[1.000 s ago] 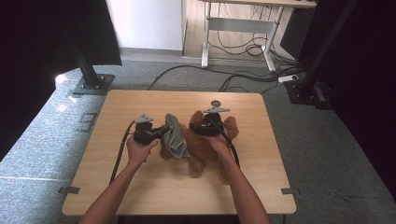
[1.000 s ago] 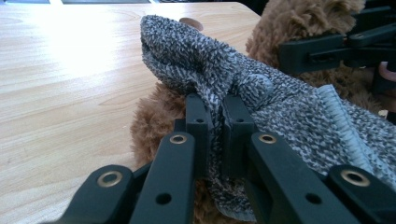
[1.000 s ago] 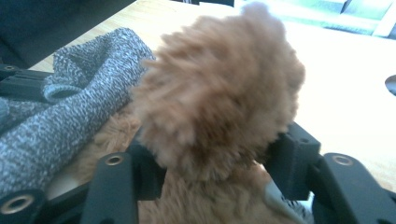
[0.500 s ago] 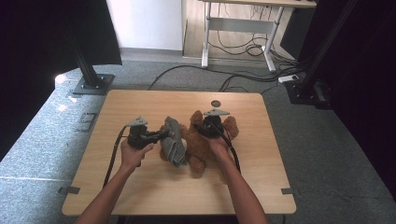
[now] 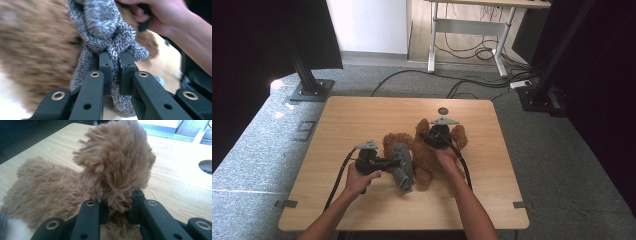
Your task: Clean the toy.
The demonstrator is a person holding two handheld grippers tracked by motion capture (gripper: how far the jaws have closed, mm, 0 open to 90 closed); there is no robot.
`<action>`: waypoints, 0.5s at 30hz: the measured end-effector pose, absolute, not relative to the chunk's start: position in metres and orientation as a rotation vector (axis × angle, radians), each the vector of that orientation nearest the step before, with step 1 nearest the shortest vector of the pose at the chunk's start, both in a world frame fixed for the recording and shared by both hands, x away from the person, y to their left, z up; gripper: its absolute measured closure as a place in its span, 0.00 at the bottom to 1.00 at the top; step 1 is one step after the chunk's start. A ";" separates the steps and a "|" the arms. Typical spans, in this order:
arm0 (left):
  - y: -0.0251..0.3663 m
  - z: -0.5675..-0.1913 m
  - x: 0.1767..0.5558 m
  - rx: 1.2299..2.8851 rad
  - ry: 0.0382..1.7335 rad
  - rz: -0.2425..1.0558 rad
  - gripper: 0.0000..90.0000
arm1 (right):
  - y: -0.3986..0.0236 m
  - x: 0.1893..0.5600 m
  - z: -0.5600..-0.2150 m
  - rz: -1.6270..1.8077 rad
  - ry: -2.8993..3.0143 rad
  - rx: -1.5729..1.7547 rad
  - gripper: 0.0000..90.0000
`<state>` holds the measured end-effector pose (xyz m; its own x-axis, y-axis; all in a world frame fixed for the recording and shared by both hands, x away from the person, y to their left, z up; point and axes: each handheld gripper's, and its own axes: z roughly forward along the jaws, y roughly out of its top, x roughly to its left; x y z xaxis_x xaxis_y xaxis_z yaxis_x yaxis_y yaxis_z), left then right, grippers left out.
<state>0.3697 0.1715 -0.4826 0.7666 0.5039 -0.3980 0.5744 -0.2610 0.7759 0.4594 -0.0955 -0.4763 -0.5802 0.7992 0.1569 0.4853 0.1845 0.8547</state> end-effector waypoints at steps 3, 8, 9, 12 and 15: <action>0.167 -0.482 0.364 1.953 0.806 -0.075 0.92 | -0.096 0.459 -0.477 1.351 2.139 1.215 0.84; 0.161 -0.496 0.369 1.985 0.849 -0.109 0.92 | -0.096 0.459 -0.477 1.365 2.142 1.218 0.84; 0.157 -0.499 0.371 1.988 0.855 -0.117 0.92 | -0.096 0.459 -0.477 1.368 2.143 1.218 0.85; 0.142 -0.509 0.374 2.030 0.857 -0.129 0.92 | -0.096 0.458 -0.477 1.387 2.137 1.212 0.86; 0.130 -0.520 0.379 2.056 0.888 -0.130 0.92 | -0.097 0.456 -0.477 1.407 2.143 1.182 0.87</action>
